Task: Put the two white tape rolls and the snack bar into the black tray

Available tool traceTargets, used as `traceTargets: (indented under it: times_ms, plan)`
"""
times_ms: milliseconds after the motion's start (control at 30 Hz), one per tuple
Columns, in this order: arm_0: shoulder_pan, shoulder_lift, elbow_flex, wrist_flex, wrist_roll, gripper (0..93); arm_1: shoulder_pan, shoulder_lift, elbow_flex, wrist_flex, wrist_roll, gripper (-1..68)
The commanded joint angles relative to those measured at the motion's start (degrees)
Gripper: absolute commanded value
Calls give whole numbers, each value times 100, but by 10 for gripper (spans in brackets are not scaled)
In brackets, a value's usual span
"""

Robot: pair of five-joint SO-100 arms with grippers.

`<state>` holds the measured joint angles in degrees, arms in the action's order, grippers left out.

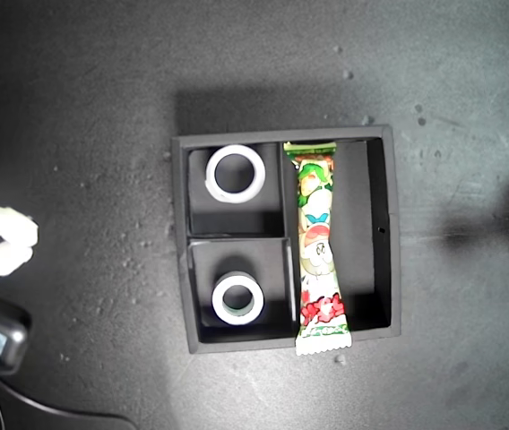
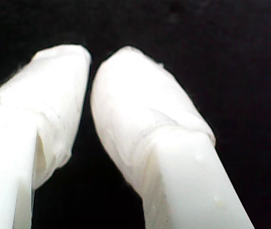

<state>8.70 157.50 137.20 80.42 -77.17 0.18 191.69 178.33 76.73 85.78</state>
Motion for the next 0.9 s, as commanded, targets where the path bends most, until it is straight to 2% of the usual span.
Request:
traceTargets:
  times_ms: [0,167,300,633,733,867]
  plan:
    - [-79,272,536,-299,-132,0,70,26,70,9,26,68]
    - [-88,1872,1811,-431,-229,0,79,26,70,9,26,68]
    - [-9,3612,2839,-114,-264,0,79,26,70,9,26,68]
    - [26,3639,3735,-325,-360,0,88,26,70,9,18,68]
    - [35,3630,4263,-624,-677,0,88,26,70,9,18,68]
    - [44,3639,4263,-167,-1230,0,88,26,70,9,18,68]
